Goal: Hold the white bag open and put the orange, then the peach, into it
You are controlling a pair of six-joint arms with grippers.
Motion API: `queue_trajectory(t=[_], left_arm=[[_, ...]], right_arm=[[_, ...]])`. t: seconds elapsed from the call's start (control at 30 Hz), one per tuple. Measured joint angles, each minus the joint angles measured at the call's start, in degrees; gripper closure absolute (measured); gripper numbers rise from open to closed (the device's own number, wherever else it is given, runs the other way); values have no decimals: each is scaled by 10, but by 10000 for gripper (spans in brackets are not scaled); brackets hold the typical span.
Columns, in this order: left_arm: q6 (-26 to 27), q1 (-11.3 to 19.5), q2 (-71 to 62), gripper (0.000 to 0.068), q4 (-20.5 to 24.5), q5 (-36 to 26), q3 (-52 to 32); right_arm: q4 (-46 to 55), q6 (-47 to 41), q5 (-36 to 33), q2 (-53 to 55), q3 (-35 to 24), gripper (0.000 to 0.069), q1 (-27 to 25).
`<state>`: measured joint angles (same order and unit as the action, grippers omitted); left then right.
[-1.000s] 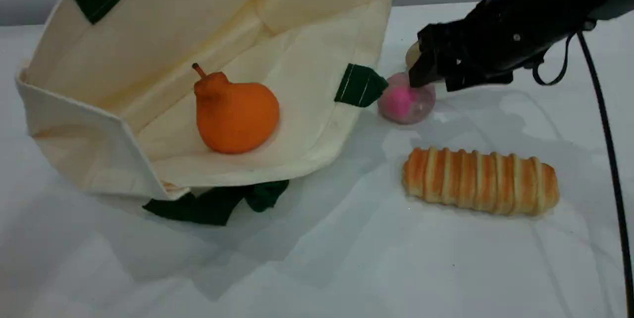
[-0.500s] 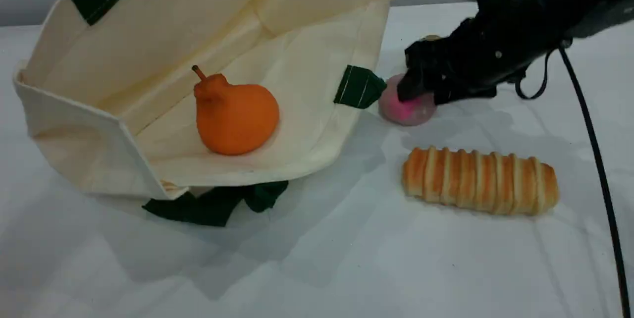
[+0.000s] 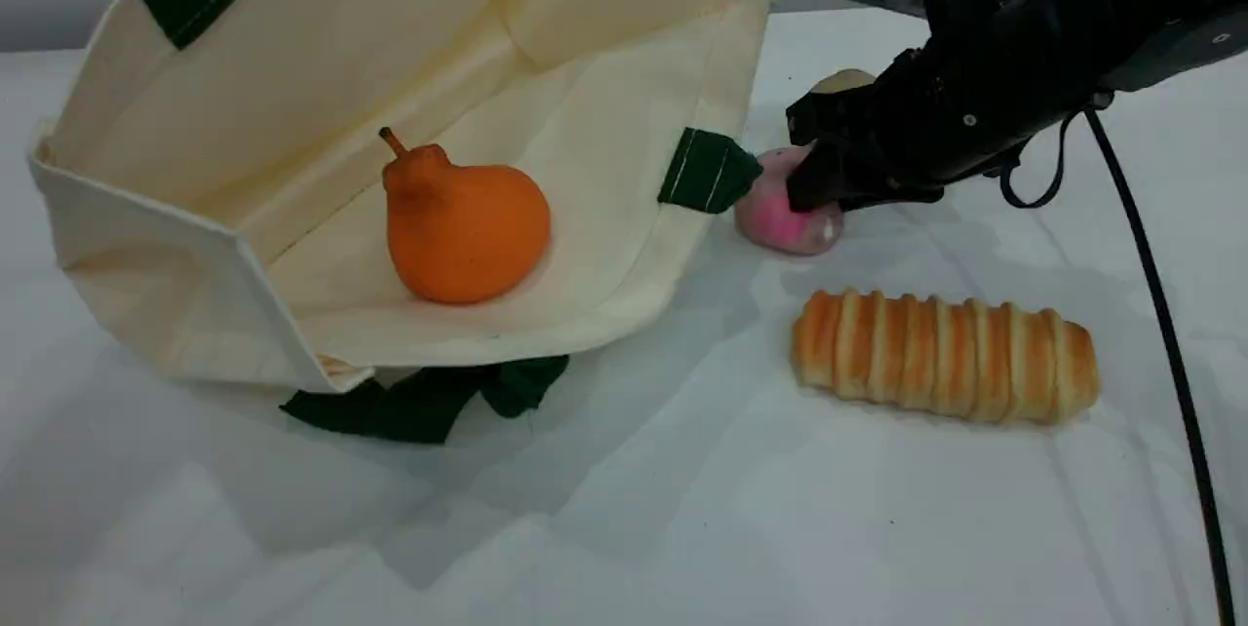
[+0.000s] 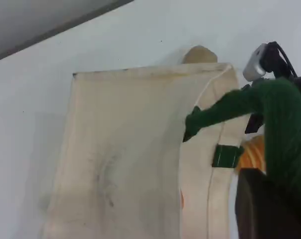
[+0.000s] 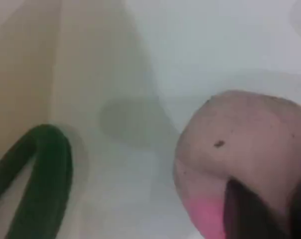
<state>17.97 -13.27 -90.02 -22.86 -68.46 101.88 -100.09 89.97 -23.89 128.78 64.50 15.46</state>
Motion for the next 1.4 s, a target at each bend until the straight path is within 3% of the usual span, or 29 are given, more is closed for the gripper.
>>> queue_trajectory(t=[0.2, 0.37, 0.67, 0.97, 1.17, 1.4], left_arm=[[1, 0, 0, 601, 0, 0, 0], [0, 0, 0, 601, 0, 0, 0], [0, 0, 0, 601, 0, 0, 0], [14, 0, -23, 601, -47, 11, 0], [28, 0, -47, 601, -88, 15, 0], [46, -7, -49, 601, -120, 25, 0]], right_arm=[[7, 0, 21, -17, -2, 563, 1], [4, -1, 84, -51, -2, 634, 1], [0, -1, 183, -98, -11, 643, -22], [2, 0, 129, -157, -37, 647, -89], [71, 0, 110, -220, -61, 647, -99], [140, -32, 34, -266, -65, 647, -99]])
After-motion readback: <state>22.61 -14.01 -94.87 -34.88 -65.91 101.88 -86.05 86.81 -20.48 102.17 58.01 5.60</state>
